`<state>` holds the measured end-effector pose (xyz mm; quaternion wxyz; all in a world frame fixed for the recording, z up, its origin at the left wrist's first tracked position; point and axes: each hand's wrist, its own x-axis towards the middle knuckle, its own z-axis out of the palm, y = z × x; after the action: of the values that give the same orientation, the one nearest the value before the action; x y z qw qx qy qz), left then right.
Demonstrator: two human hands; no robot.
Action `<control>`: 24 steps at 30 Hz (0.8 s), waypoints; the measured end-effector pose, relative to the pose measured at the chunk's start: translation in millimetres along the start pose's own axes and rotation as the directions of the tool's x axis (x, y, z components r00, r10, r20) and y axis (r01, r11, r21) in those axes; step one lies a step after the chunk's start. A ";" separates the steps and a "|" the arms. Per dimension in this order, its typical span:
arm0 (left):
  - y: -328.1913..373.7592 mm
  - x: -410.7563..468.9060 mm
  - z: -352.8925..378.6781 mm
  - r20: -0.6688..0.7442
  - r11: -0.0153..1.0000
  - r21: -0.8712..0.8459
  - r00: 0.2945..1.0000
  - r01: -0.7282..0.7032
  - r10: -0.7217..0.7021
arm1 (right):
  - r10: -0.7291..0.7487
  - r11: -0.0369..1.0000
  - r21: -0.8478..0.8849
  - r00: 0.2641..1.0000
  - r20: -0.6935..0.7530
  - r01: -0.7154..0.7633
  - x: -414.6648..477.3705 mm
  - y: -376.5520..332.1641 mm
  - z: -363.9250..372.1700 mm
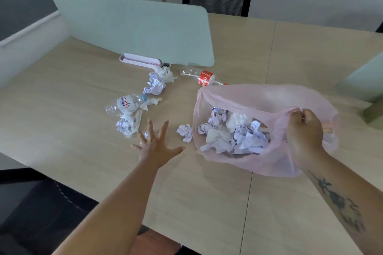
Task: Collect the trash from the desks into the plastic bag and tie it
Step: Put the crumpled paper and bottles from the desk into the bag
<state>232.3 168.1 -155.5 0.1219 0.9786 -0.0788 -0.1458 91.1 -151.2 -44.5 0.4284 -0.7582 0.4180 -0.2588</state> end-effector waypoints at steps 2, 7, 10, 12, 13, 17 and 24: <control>3.6 16.2 3.9 0.013 0.997 0.026 0.997 -0.073 0.073 | -0.002 1.000 -0.015 1.000 -0.016 0.002 1.0 -1.3 8.5; 29.0 37.4 28.8 -0.124 0.891 0.155 0.887 -0.426 0.445 | 0.074 0.997 -0.015 0.996 -0.058 -0.075 0.8 -3.8 28.9; 32.7 51.5 26.7 -0.230 0.898 0.012 0.873 -0.439 0.430 | 0.123 0.992 0.008 0.987 -0.102 -0.123 3.4 -8.1 38.3; 44.8 60.4 10.1 -0.328 0.858 -0.187 0.854 -0.478 0.404 | 0.132 0.991 0.015 0.983 -0.125 -0.131 5.2 -13.1 43.0; 56.5 62.3 0.0 -0.365 0.813 -0.254 0.831 -0.524 0.421 | 0.136 0.991 0.020 0.981 -0.139 -0.135 6.4 -16.1 44.7; 113.8 44.6 -18.9 -0.266 0.535 -0.381 0.644 -0.754 0.718 | 0.188 0.982 0.056 0.962 -0.201 -0.180 16.6 -29.2 47.3; 132.8 48.5 -8.9 -0.265 0.517 -0.317 0.598 -0.795 0.757 | 0.233 0.971 0.120 0.939 -0.251 -0.209 42.6 -49.3 49.5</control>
<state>265.1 33.5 -125.4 0.3765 0.7976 -0.4693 -0.0430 170.6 -152.2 -25.0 0.4296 -0.6448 0.5415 -0.3263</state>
